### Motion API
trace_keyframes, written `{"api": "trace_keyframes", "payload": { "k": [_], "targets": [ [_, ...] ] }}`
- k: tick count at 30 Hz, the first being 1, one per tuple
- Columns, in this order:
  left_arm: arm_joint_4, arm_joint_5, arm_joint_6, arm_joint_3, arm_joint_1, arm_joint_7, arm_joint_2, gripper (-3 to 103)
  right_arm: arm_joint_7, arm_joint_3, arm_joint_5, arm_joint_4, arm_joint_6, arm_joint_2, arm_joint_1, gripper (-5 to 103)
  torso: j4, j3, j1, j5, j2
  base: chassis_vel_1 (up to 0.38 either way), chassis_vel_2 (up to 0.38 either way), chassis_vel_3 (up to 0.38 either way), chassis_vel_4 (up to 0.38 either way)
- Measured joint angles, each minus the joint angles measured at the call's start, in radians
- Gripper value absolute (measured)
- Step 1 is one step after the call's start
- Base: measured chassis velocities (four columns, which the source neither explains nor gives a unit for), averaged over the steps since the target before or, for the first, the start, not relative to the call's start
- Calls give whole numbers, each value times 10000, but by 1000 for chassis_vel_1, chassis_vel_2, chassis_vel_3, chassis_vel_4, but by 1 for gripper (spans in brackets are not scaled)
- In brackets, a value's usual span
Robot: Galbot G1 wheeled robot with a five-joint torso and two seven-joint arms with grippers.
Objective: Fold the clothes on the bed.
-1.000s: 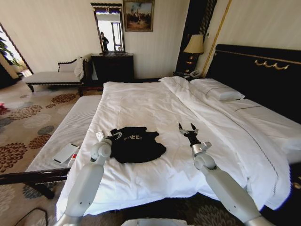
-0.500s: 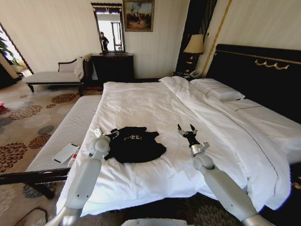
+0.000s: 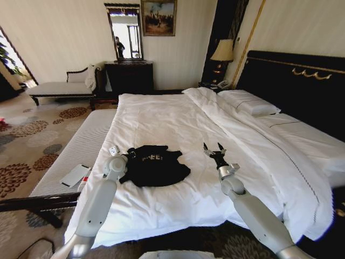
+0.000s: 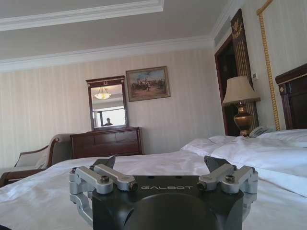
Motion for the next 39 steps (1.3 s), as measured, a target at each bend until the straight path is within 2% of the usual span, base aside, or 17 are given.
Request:
{"api": "trace_keyframes", "payload": {
  "k": [2,5,8,10,13,16,18,25,32,35,37,39],
  "targets": [
    [-278,105,37,27,164,-104,104,41,-4,2,-18,-8,8,8,-4,100,0,0,0,0,0,0,0,0,0],
    [-538,390,40,93,295,-266,215,46,-7,-1,-58,-11,11,20,-3,100,-1,0,0,-1,0,0,0,0,0],
    [-1082,1088,34,191,604,-324,553,64,-22,-17,-155,-50,31,56,7,100,0,0,0,0,0,0,0,0,0],
    [-1137,1159,41,192,644,-332,614,64,-23,-21,-163,-59,33,63,8,100,0,0,0,-1,0,0,0,0,0],
    [-1133,1419,64,54,796,-310,917,81,-25,-52,-180,-83,38,101,25,100,0,-1,-1,-1,0,0,0,0,0],
    [-1006,1439,64,-64,823,-230,1001,85,-26,-67,-181,-96,38,113,46,100,1,0,0,0,0,0,0,0,0],
    [-800,1444,64,-219,825,-90,1065,96,-25,-83,-184,-107,39,128,62,100,0,0,0,-1,0,0,0,0,0],
    [-387,1458,-54,-403,767,210,1092,100,-26,-80,-211,-110,46,131,31,100,0,0,0,-1,0,0,0,0,0],
    [-1364,1049,-181,-200,839,390,1002,100,-26,-28,-220,-100,51,82,2,100,-1,-1,-1,2,0,0,0,0,0],
    [-1589,1287,-314,271,786,476,998,100,-25,-22,-220,-99,52,74,-11,100,-2,-1,-1,3,1,0,0,0,0],
    [-1530,1874,-343,812,782,568,964,100,-23,-29,-226,-93,52,90,-19,100,-2,0,0,0,0,0,0,0,0],
    [-1468,2104,-344,952,784,592,952,100,-22,-32,-227,-90,51,97,-19,100,-2,0,0,1,0,0,0,0,0]
  ]
}}
